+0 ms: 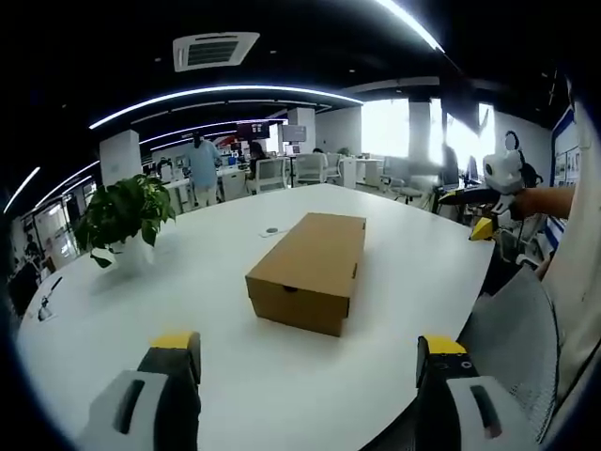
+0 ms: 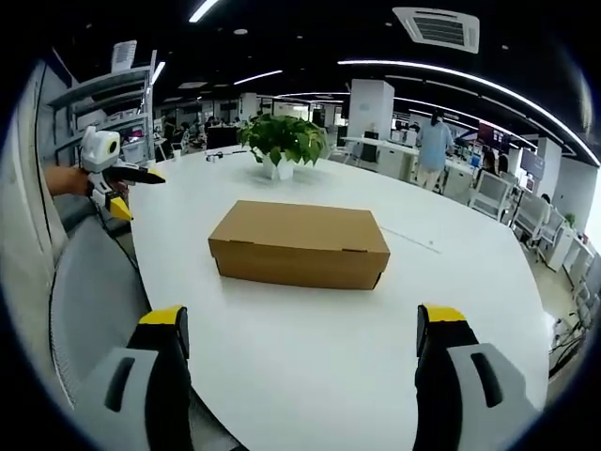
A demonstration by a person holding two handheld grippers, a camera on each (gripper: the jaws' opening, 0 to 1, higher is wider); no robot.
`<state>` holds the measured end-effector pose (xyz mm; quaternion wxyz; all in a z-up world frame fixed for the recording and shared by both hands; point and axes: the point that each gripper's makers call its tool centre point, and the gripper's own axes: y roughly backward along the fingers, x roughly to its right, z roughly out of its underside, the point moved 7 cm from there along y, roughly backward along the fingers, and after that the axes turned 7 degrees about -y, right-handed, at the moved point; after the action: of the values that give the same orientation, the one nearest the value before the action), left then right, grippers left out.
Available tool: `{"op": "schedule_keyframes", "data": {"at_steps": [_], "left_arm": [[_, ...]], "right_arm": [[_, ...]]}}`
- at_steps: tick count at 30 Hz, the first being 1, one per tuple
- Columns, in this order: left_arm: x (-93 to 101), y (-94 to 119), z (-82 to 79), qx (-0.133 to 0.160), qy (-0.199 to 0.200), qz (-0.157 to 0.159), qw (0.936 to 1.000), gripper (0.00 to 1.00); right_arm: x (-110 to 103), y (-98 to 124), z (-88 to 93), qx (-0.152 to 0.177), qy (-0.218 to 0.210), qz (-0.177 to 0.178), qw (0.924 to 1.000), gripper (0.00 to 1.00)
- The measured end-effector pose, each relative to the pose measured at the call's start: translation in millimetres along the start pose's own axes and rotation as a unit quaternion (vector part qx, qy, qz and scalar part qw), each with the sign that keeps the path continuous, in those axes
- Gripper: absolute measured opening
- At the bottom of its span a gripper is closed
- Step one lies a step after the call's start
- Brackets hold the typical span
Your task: Operate the shoe box by opening the lid, removing the specified soft item, and placing it in the target area until the item is outside and the box remains undamaged.
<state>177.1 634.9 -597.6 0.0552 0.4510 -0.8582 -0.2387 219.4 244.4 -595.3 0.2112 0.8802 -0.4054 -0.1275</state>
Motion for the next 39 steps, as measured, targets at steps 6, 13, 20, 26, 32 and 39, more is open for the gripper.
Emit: {"op": "schedule_keyframes", "data": {"at_steps": [6, 13, 20, 26, 32, 39], "left_arm": [[1.8, -3.7, 0.2, -0.001, 0.005, -0.001, 1.0, 0.97], [1.7, -10.5, 1.5, -0.004, 0.006, -0.004, 1.0, 0.96], [4.8, -18.4, 3.3, -0.009, 0.01, -0.008, 0.9999, 0.96], [6.2, -24.4, 4.3, -0.014, 0.011, -0.014, 0.9997, 0.96], [-1.8, -33.2, 10.4, -0.016, 0.012, -0.021, 0.9996, 0.95], [-5.1, -44.1, 12.2, -0.019, 0.014, -0.026, 0.9994, 0.94]], "right_arm": [[4.9, -4.0, 0.7, -0.006, 0.001, -0.007, 1.0, 0.96], [12.9, -8.9, 0.7, -0.012, 0.001, -0.013, 0.9998, 0.96], [20.9, -16.0, 0.9, -0.018, 0.002, -0.022, 0.9996, 0.96], [31.1, -25.0, -1.0, -0.022, 0.007, -0.031, 0.9993, 0.96], [40.9, -34.4, -7.5, -0.024, 0.016, -0.042, 0.9987, 0.96], [52.2, -44.8, -12.8, -0.034, 0.034, -0.062, 0.9969, 0.96]]}}
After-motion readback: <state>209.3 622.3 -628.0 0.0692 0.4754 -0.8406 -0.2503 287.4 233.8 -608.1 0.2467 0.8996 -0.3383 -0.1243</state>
